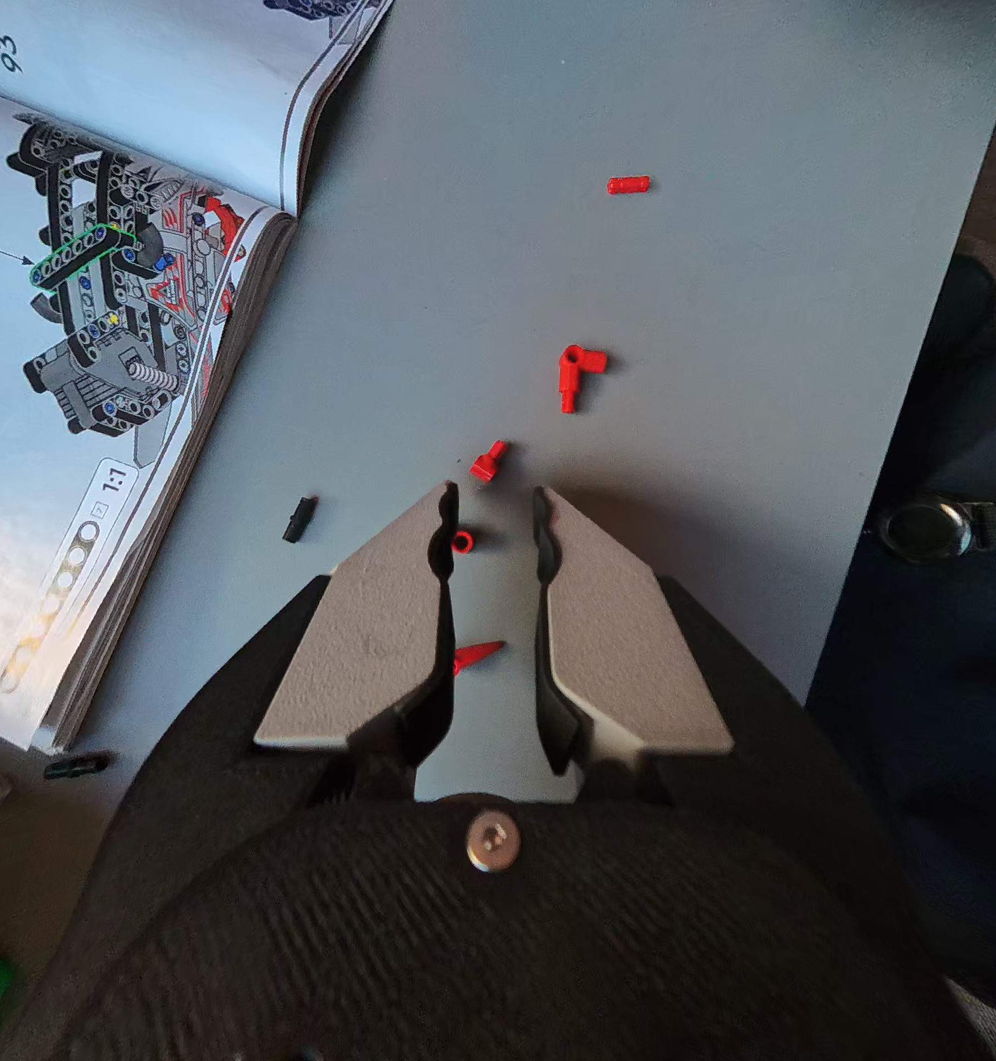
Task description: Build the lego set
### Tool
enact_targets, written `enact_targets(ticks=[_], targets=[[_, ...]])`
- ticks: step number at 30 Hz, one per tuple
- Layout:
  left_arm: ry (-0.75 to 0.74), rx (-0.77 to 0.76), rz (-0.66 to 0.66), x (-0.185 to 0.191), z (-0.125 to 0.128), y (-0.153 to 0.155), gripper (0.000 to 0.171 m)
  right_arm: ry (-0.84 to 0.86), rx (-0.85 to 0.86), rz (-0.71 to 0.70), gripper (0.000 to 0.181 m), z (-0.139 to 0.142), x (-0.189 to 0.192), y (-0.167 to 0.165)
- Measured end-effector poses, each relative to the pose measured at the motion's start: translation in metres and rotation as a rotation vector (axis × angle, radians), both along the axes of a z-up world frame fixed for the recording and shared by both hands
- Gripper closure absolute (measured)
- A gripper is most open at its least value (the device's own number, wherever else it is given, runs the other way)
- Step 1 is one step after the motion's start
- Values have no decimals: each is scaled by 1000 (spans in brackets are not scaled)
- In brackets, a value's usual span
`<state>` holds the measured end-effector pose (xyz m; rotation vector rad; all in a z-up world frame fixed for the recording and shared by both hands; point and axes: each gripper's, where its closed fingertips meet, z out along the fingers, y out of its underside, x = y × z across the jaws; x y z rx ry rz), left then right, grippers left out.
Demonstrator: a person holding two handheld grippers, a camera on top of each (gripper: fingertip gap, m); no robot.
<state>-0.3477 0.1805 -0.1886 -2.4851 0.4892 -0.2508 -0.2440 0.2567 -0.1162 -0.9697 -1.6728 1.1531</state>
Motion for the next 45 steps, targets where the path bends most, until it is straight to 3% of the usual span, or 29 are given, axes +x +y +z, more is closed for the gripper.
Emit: enact_targets(ticks=[9,16,21,28,35,40,43,45], targets=[[18,-6,-36,2,-6,8,152,2,0,1,156,0,0,-1],[34,3,-54,1,-7,9,166,-1,4,4,156,0,0,-1],[33,10,-70,8,-6,5,166,-32,61,46,156,-7,-3,-18],[47,-2,-71,14,-6,-2,166,-209,162,99,154,-36,-29,-40],[41,1,-14,18,-6,-8,166,-389,157,159,133,-60,-57,-47],[26,8,6,18,-6,-11,166,-456,178,224,144,-70,-64,-54],[12,16,11,19,-6,-12,166,-493,195,180,163,-76,-68,-48],[6,20,15,20,-6,-13,166,-519,173,157,165,-77,-65,-47]])
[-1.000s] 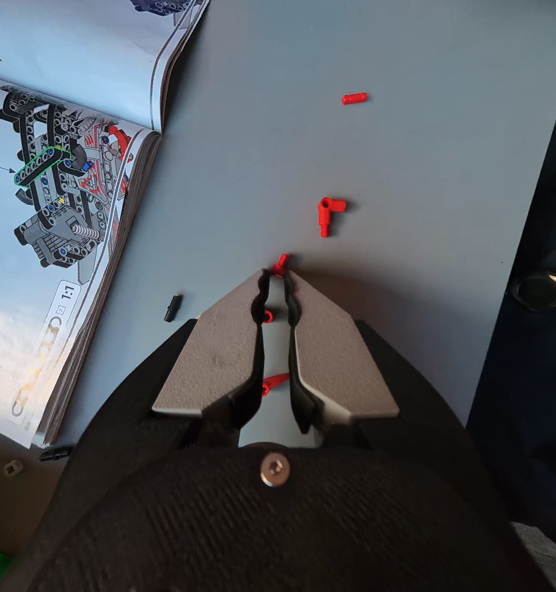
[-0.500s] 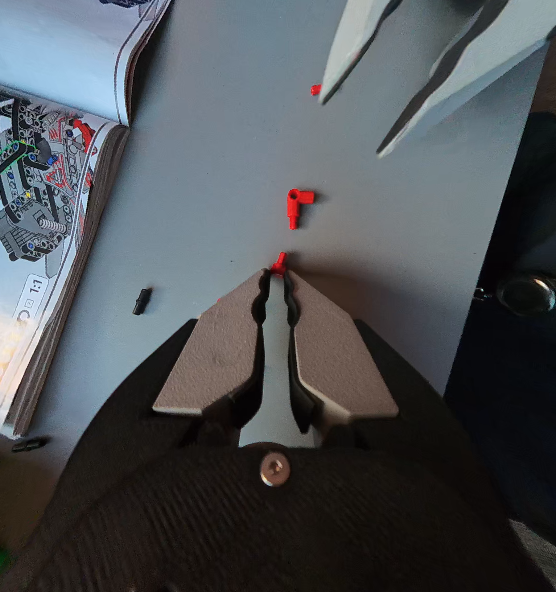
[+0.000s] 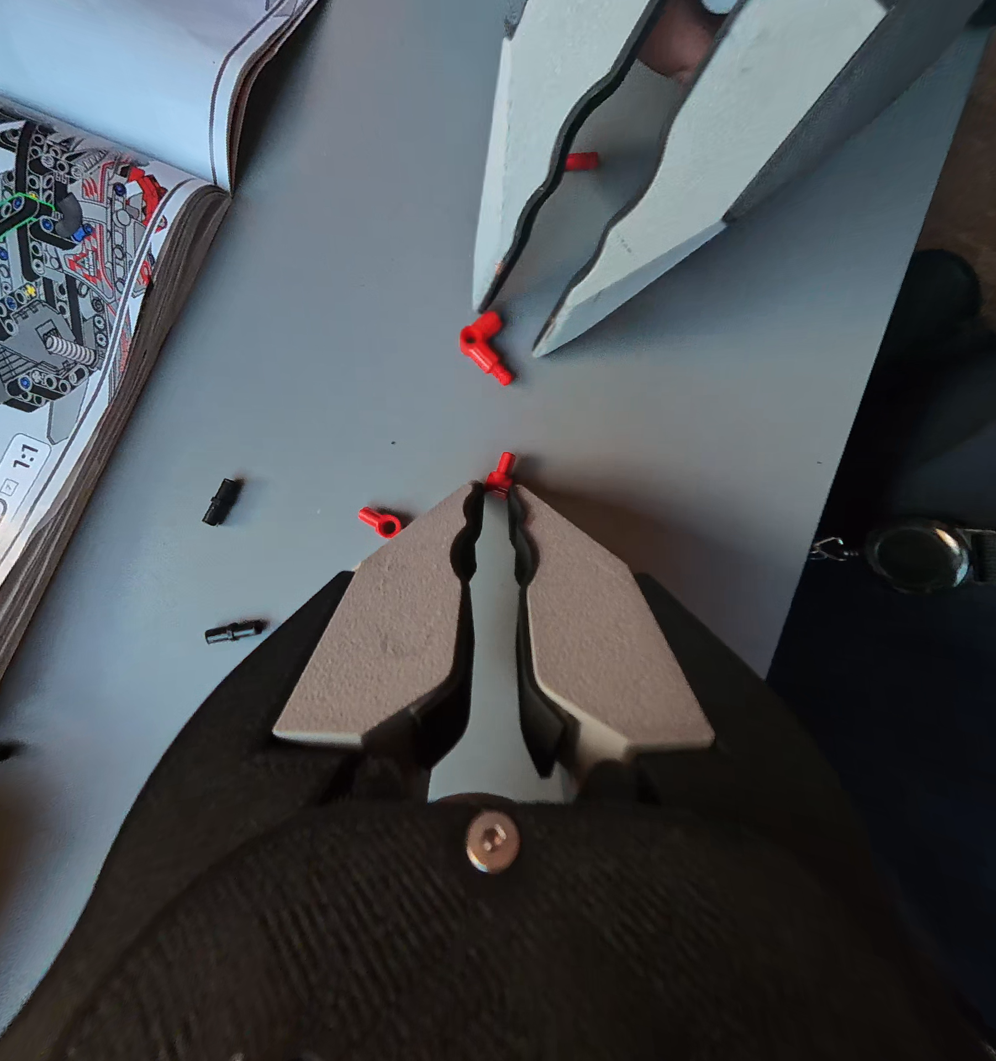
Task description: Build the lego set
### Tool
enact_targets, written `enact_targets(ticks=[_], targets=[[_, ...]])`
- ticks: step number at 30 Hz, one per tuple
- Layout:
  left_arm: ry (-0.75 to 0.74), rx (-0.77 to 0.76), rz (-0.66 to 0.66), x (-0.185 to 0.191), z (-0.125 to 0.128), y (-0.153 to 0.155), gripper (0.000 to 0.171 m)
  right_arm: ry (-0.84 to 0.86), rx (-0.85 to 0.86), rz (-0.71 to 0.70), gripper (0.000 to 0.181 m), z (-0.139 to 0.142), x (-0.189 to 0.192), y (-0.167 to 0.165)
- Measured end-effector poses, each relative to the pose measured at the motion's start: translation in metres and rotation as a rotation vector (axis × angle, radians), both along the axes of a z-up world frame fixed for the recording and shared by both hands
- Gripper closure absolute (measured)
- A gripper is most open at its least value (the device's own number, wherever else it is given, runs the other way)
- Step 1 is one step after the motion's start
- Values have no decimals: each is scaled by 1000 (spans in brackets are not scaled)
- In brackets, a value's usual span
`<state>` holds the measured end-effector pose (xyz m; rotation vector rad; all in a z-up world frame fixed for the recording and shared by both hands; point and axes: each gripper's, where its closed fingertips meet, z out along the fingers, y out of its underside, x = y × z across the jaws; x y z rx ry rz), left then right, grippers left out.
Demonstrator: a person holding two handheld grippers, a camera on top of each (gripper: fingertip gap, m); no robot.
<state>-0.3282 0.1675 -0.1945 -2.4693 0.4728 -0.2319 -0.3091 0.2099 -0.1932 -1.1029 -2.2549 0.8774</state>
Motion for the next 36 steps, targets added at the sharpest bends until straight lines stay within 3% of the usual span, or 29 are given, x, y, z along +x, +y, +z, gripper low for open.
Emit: enact_targets(ticks=[6,13,26,31,36], targets=[[-30,15,6,2,0,-1,166,-33,-65,15,158,0,22,-14],[-57,21,16,3,1,0,166,-32,-114,-48,151,3,17,1],[-107,35,44,36,1,24,167,-6,-159,-176,154,8,43,20],[-117,56,113,40,1,37,166,14,-163,-204,155,10,47,21],[-165,50,147,44,3,37,154,16,-126,-223,158,8,47,22]])
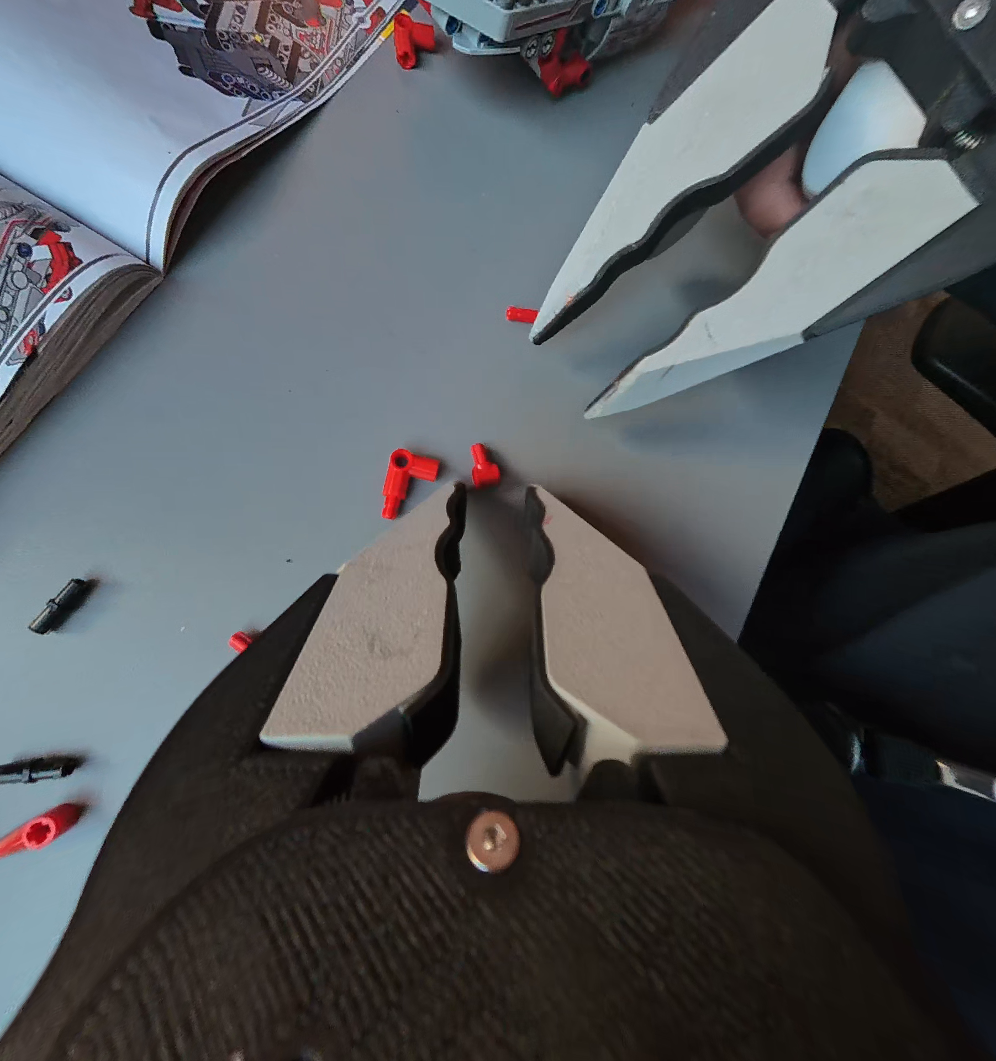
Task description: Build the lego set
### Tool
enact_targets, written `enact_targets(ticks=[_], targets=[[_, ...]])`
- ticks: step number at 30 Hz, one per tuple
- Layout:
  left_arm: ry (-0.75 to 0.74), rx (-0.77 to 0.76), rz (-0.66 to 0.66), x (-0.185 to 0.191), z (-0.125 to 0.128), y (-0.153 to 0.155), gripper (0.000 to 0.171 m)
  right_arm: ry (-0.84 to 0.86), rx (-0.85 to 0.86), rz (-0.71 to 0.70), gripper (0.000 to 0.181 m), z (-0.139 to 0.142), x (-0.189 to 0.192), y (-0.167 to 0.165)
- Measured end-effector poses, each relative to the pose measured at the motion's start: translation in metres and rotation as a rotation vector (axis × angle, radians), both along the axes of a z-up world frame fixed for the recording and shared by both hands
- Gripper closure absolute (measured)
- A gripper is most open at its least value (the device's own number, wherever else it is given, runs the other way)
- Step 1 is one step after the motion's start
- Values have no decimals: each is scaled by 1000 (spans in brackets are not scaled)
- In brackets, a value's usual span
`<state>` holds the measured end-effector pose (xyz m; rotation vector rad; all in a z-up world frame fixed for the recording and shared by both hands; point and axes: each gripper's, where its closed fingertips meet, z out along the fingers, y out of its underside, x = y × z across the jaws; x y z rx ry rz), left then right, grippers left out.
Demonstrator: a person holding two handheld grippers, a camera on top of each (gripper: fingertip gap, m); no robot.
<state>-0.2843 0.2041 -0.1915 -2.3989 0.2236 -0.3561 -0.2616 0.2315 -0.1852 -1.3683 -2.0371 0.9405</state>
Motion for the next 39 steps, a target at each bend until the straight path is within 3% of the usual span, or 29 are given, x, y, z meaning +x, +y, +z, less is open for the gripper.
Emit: enact_targets(ticks=[4,10,15,21,28,35,39], targets=[[16,20,-3,-4,9,-7,151,-11,6,-12,160,-2,-1,0],[129,10,16,-40,11,1,153,-17,-46,-53,165,0,-11,-17],[156,2,-76,-33,5,8,156,-35,-20,-126,166,-4,-18,-19],[175,-11,-121,-30,-4,7,167,-23,-15,-88,165,-2,-28,-28],[169,3,-118,-30,-4,8,167,-52,83,-48,178,-10,-31,-16],[112,11,-76,-32,-3,9,167,-62,31,-85,163,-8,-30,-11],[-3,-3,-22,-35,-2,11,167,-67,28,-123,163,-9,-37,-16]])
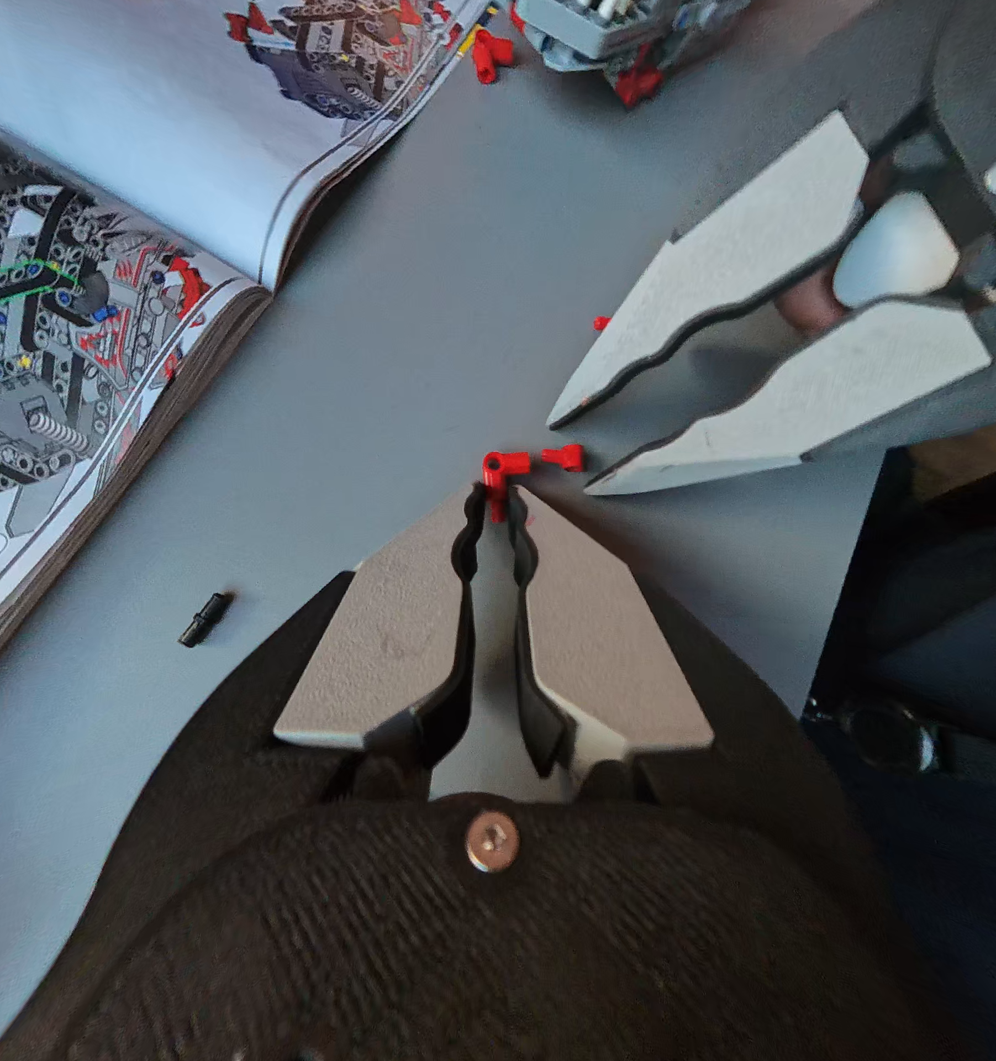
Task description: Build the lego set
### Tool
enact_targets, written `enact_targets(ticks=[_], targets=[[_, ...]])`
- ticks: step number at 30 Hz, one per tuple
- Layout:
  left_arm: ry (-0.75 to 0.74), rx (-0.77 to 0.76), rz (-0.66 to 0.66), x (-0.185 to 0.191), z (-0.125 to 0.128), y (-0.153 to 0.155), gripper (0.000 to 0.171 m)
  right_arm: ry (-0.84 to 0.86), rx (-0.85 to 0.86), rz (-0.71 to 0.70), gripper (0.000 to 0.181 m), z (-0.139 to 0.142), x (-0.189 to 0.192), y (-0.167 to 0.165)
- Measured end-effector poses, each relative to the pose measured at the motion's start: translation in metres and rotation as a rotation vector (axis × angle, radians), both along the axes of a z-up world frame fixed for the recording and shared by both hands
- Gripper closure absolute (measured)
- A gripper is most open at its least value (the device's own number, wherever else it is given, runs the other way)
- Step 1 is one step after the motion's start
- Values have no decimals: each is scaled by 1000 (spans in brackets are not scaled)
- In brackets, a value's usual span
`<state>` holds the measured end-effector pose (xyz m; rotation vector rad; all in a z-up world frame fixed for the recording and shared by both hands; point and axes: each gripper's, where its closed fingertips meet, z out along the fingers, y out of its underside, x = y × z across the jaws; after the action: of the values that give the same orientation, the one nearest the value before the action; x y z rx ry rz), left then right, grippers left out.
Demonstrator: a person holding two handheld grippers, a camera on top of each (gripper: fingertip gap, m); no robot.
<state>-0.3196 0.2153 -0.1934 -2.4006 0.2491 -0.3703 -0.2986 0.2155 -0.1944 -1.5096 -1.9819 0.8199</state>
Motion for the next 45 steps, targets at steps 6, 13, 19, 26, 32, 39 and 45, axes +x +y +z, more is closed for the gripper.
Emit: enact_targets(ticks=[6,13,19,26,32,39,45], targets=[[6,11,35,-8,0,0,167,6,4,-36,176,0,-1,0],[20,17,24,1,0,1,167,7,6,-24,176,0,-1,0],[45,14,28,2,-1,1,167,9,22,-24,176,0,-2,1],[80,10,36,3,-1,2,167,6,7,-30,177,0,-2,2],[114,7,41,3,-1,2,167,12,-2,-37,177,1,-3,3],[199,5,5,3,-2,3,167,3,-11,-42,177,0,-4,4],[194,-7,-7,4,-2,3,166,6,-4,-41,178,0,-6,6]])
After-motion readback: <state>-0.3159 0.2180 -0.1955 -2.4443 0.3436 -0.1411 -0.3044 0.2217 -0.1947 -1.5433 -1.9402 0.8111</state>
